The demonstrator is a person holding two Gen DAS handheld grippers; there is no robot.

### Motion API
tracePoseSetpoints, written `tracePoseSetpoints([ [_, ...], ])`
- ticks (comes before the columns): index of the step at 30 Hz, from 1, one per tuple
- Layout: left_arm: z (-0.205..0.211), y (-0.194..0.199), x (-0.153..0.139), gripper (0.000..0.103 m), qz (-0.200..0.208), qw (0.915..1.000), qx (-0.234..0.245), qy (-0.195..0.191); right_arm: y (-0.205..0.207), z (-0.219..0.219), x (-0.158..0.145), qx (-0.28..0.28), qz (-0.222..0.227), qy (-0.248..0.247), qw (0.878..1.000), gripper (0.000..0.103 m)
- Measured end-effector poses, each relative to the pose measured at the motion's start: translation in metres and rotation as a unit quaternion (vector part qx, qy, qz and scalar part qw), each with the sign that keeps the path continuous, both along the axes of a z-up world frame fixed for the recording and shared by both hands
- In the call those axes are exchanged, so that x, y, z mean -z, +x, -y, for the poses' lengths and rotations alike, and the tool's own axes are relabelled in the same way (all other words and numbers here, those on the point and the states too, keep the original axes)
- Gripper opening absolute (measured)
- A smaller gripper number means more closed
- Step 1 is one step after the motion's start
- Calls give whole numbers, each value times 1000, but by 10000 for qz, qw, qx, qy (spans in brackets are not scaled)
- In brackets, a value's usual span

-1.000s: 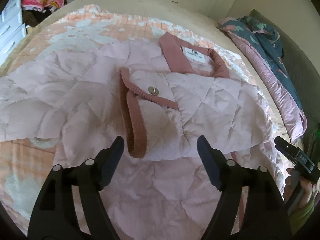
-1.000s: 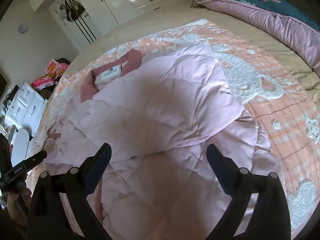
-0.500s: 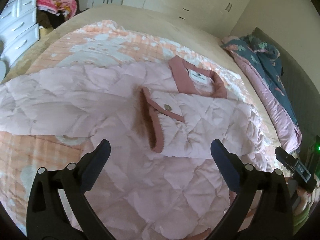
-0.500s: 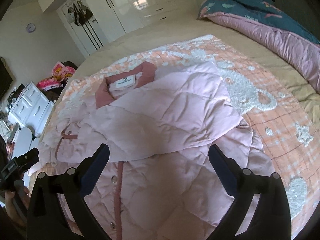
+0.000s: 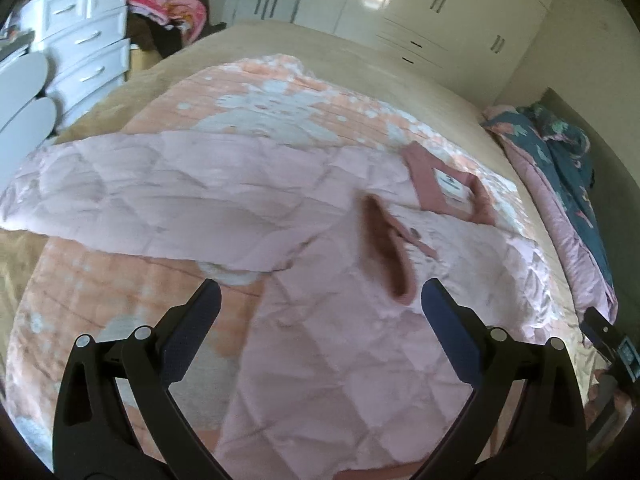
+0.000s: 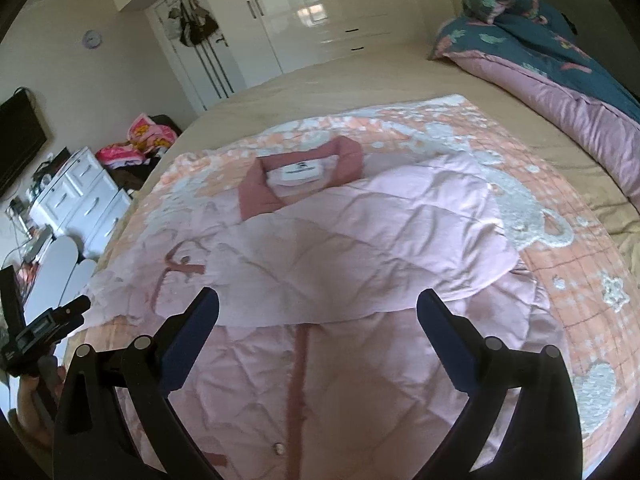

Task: Fold large clothes
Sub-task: 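Move the left tool toward the cuff of the other sleeve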

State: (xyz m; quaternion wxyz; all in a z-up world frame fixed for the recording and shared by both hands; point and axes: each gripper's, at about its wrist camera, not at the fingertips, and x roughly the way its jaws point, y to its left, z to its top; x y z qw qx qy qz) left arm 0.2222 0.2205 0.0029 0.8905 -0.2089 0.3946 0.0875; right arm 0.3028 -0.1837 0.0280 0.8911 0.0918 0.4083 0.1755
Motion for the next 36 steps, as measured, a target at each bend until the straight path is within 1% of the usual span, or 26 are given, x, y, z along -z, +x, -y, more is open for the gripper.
tracePoseSetpoints([
  [6, -30, -17, 2, 94, 121, 9993, -281, -200, -8, -32, -10, -248, 116, -27, 9996, 99],
  [11, -52, -32, 5, 94, 125, 9982, -537, -238, -13, -57, -13, -467, 164, -107, 9987, 99],
  [16, -77, -47, 9, 94, 217, 9958, -852, -252, -17, -86, -16, -705, 197, -181, 9972, 99],
  [19, -93, -54, 15, 94, 222, 9940, -1007, -350, -20, -104, -17, -867, 235, -209, 9957, 99],
  [31, -138, -72, 37, 94, 190, 9871, -1508, -499, -26, -174, -14, -1425, 227, -368, 9889, 99],
  [36, -155, -76, 52, 94, 82, 9838, -1683, -611, -29, -207, -7, -1674, 191, -473, 9846, 99],
])
